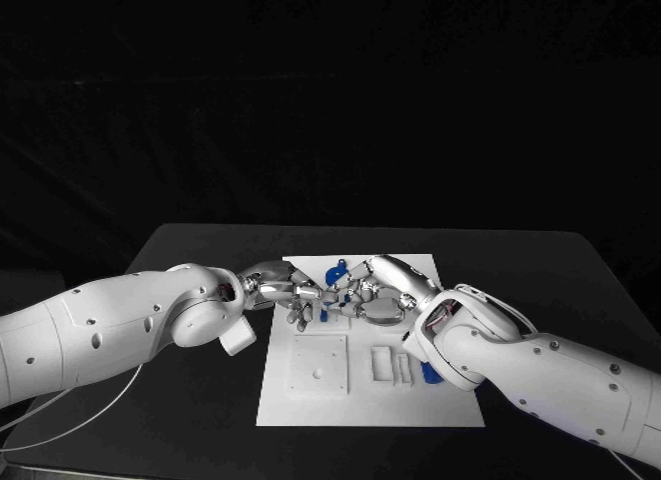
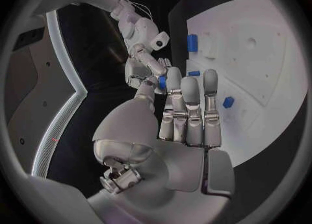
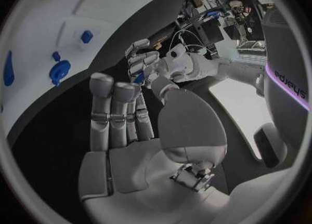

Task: Assemble the parts on the task board

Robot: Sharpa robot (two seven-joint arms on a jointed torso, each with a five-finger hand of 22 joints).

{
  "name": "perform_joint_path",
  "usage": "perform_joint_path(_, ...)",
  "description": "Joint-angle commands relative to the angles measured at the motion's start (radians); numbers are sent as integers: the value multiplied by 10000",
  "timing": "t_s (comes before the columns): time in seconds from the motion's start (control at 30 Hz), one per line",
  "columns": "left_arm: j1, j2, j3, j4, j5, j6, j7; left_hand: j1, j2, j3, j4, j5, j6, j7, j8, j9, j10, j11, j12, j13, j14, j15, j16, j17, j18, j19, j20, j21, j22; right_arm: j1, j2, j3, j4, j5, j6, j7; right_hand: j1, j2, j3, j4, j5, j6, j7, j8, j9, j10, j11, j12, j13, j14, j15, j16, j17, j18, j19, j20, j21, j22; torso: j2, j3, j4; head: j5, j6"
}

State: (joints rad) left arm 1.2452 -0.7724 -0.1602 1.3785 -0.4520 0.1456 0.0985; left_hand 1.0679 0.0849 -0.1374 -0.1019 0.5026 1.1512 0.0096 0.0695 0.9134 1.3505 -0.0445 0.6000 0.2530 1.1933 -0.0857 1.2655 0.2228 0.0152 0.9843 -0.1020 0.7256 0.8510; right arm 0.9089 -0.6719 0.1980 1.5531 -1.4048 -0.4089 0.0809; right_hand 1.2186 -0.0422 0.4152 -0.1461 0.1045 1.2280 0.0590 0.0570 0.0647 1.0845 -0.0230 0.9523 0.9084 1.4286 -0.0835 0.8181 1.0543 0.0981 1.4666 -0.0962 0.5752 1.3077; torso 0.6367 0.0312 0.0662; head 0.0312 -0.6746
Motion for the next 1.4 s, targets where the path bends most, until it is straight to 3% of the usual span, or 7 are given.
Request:
perform_joint_path(0.03,13,20,15,37,64,129,125,-86,50,35,-44,55,-73,14,-53,-151,-71,-26,-72,-15,-72,-19,-19,-20,-152,-83,-3,16,-19,-6,12,-1,23,121,199,105,10,101,-33,32,48,66,-22,68,66,-69,3,13,-3,-89,6,-26,16,-60,420,-55,-27,661,3,1,1,1,-9)
perform_joint_path(0.47,13,17,15,52,99,169,144,-36,193,140,-108,157,-57,20,-45,-577,-71,-19,-105,-28,-81,-16,-27,-44,-152,-91,1,25,-56,-7,18,-1,11,78,298,35,11,107,-56,17,60,70,-21,70,68,-72,6,22,-2,-92,6,-23,22,-59,423,-56,-31,661,-1,-3,4,7,-10)
perform_joint_path(0.6,13,8,15,50,161,222,164,118,363,386,-322,473,-64,2,-34,-572,-74,-29,-134,-45,-80,-25,-21,-42,-152,-97,-9,37,-55,-7,17,-1,-12,35,321,3,11,107,-56,17,60,70,-21,70,68,-72,6,22,-2,-92,6,-23,22,-59,423,-56,-31,661,3,-5,-1,-4,0)
perform_joint_path(0.77,13,-6,15,52,206,338,178,43,424,645,-704,501,-58,-15,-31,-430,-55,-29,-161,-62,-92,-30,-10,-36,-152,-122,-12,68,-50,-7,17,-1,-59,-29,318,-47,11,107,-56,17,60,70,-21,70,68,-72,6,22,-2,-92,6,-23,22,-59,423,-56,-31,661,-1,0,2,-3,-1)
perform_joint_path(0.9,13,-25,15,62,223,428,175,-21,382,628,-756,478,-44,-16,-31,-419,-57,-30,-167,-65,-102,-26,-7,-34,-152,-132,-8,74,-51,-7,15,-1,-95,-80,314,-80,11,107,-56,17,60,70,-21,70,68,-72,6,22,-2,-92,6,-23,22,-59,423,-56,-31,661,1,3,0,-6,2)
perform_joint_path(1.1,13,-43,15,58,240,441,144,-223,64,370,-675,389,17,-13,-29,-431,-50,-31,-146,-52,-100,-22,-1,-33,-152,-133,-3,73,-60,-7,11,-1,-109,-104,306,-83,11,107,-56,17,60,70,-21,70,68,-72,6,22,-2,-92,6,-23,22,-59,423,-56,-31,661,1,7,-2,-9,11)
perform_joint_path(1.4,13,-57,14,47,271,470,93,-197,-2,106,-374,316,30,-1,-31,-469,-59,-26,-115,-31,-101,-19,11,-37,-152,-126,2,74,-91,-7,11,0,-93,-127,283,-62,14,128,-64,1,71,82,-24,71,70,-71,3,28,-10,-90,5,-31,20,-58,425,-56,-44,659,4,5,1,-11,7)
